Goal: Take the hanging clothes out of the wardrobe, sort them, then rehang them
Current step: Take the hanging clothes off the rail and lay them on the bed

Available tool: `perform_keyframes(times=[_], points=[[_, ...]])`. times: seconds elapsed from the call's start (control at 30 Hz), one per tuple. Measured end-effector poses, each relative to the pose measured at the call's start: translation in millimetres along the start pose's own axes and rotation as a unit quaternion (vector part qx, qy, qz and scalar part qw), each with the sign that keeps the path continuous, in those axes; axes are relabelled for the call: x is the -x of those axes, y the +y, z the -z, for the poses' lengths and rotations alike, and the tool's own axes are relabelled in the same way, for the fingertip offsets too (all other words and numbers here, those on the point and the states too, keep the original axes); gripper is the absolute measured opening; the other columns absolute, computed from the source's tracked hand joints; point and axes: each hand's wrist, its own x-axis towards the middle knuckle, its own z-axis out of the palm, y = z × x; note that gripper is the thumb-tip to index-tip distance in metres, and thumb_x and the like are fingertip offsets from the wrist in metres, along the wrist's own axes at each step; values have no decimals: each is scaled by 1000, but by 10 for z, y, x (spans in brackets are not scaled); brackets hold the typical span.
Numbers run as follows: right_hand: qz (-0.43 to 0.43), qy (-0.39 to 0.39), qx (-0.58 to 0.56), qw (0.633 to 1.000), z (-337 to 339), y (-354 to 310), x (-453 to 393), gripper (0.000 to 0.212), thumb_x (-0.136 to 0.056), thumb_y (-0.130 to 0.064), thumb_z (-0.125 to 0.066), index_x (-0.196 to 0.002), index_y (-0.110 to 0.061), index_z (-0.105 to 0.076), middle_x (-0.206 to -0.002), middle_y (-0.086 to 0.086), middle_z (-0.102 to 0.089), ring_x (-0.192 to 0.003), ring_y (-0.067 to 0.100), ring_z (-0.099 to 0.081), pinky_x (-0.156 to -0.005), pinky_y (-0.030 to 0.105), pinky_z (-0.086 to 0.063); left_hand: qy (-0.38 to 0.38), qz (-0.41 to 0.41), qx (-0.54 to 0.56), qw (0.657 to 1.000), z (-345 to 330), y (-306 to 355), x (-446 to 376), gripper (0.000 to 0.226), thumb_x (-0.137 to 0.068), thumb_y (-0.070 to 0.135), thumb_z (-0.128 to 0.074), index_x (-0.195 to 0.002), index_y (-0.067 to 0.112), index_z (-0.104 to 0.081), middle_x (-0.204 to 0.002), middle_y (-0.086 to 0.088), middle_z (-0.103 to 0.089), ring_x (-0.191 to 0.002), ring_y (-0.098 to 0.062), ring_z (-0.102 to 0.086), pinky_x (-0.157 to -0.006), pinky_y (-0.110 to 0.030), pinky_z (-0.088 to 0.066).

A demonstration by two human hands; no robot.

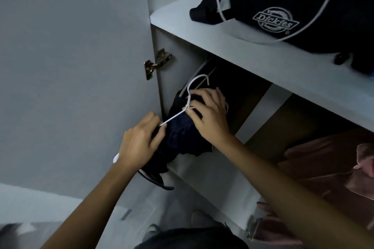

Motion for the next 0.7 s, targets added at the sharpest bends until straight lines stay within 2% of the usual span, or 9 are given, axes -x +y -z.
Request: perform_keyframes(times=[0.07,0.17,0.2,0.27,0.33,0.4,0.5,0.6,0.7], points=[[-24,-20,-27,999,69,-104,86,42,-94,-45,-70,-129,-21,-69,-145,2,-56,-136,29,-49,-121,59,-25,9,9,6,1000,138,-43,216,26,-106,35,-49,-93,16,-59,-88,7,-46,-64,-21,-51,-52,-44,-47],[-56,-77,-81,992,94,-135,262,72,-88,-53,-74,-148,-20,-51,-145,1,-54,-136,26,-50,-120,57,-29,35,43,2,998,344,-64,575,23,-106,31,-51,-92,15,-60,-85,9,-43,-62,-21,-50,-51,-43,-46],[-59,-97,-100,989,76,-136,316,69,-87,-55,-73,-144,-20,-53,-139,1,-59,-129,26,-55,-115,54,-36,43,53,-3,998,410,-59,703,22,-106,29,-52,-92,15,-60,-85,9,-43,-61,-21,-49,-51,-43,-46],[-55,-123,-132,982,4,-161,385,49,-88,-57,-70,-121,-22,-62,-113,1,-69,-105,27,-65,-94,46,-51,42,62,-25,997,531,-29,956,22,-106,27,-53,-91,13,-59,-85,9,-42,-63,-21,-50,-52,-44,-47],[-44,-157,-167,972,-124,-350,410,37,-90,-57,-69,-97,-22,-59,-86,-1,-66,-80,26,-65,-69,45,-53,44,87,-47,994,702,-30,1250,21,-106,25,-53,-92,12,-60,-90,7,-43,-68,-21,-51,-54,-43,-48],[-24,-175,-193,965,-193,-584,478,36,-89,-55,-71,-87,-21,-57,-71,-7,-56,-66,25,-61,-57,43,-50,66,136,-72,986,825,22,1544,21,-106,29,-54,-95,13,-62,-98,7,-46,-72,-19,-53,-54,-41,-49],[20,-180,-234,955,-300,-967,632,38,-85,-51,-75,-76,-18,-59,-58,-10,-44,-53,24,-53,-50,35,-42,114,222,-117,961,989,125,2007,18,-104,33,-58,-102,16,-63,-111,5,-49,-79,-15,-56,-55,-38,-51],[72,-206,-286,933,-415,-1421,771,42,-86,-53,-73,-70,-17,-59,-52,-5,-46,-48,24,-46,-49,37,-42,164,304,-140,928,1154,189,2563,29,-100,42,-61,-120,21,-57,-116,4,-54,-89,-15,-60,-62,-35,-54],[126,-244,-304,912,-554,-1963,873,45,-87,-58,-70,-69,-18,-58,-52,-7,-40,-47,23,-41,-47,38,-43,209,399,-168,877,1349,205,3175,41,-95,63,-57,-114,26,-56,-93,12,-61,-83,-13,-62,-66,-33,-50]])
